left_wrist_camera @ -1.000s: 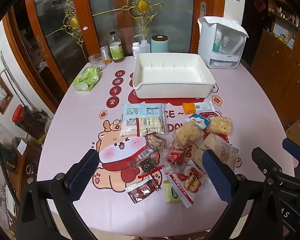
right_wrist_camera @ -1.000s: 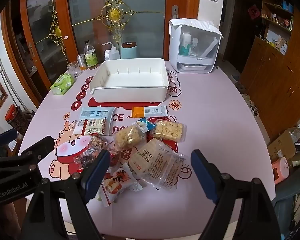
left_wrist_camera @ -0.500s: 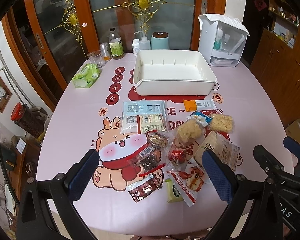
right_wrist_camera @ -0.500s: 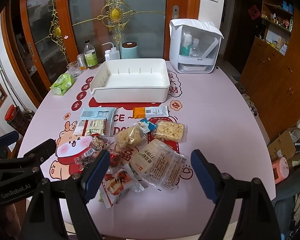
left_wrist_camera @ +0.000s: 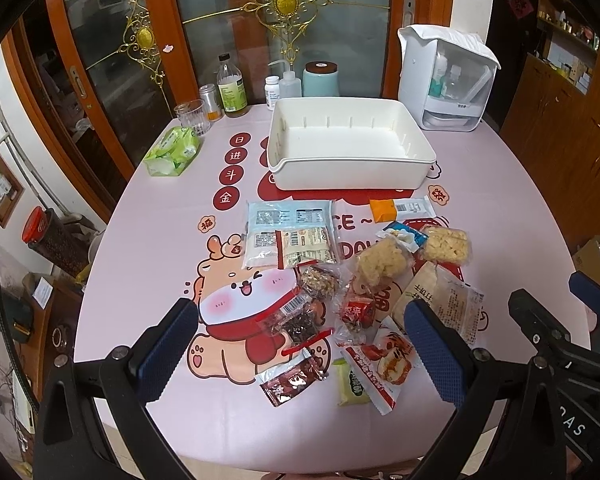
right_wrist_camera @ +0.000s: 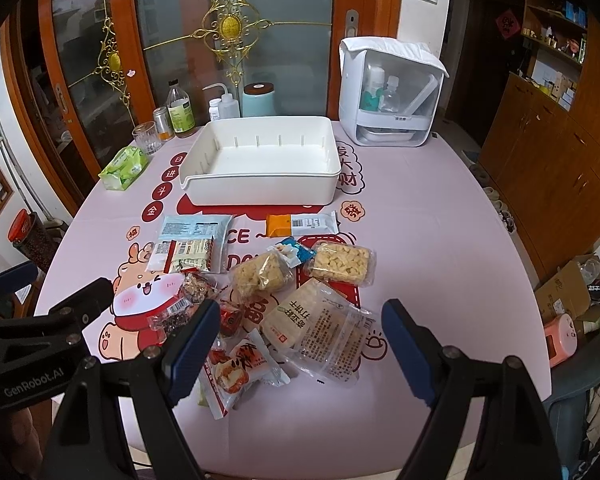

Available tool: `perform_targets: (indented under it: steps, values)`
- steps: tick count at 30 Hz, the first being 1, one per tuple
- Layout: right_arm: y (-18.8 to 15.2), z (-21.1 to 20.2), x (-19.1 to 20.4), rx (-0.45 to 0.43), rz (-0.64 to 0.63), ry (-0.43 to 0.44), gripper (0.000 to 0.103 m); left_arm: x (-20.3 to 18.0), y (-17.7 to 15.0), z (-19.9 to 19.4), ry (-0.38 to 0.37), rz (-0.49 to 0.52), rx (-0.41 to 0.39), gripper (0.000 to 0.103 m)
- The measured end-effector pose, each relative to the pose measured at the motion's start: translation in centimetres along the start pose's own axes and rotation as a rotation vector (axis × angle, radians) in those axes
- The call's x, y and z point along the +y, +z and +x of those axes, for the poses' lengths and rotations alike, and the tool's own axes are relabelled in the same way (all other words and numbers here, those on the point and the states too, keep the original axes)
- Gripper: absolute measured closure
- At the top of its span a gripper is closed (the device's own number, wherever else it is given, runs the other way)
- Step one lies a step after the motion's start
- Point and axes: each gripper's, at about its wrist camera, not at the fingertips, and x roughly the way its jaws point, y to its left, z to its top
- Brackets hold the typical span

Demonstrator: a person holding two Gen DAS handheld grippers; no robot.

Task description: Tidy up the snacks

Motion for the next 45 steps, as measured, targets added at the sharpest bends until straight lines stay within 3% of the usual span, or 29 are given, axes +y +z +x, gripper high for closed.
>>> perform_targets:
  steps: [29,45]
  values:
    - [0.1,0.4,0.6,0.006,-0.001,-0.001,0.019,0.9,0.4,0.6,0.002,0.002,0.002,0.001]
    - [-0.9,1.6,2.6,0.056,0.029,0.022,0.019,2.8,-0.2,1.7,0.007,0.015,0.032,0.001]
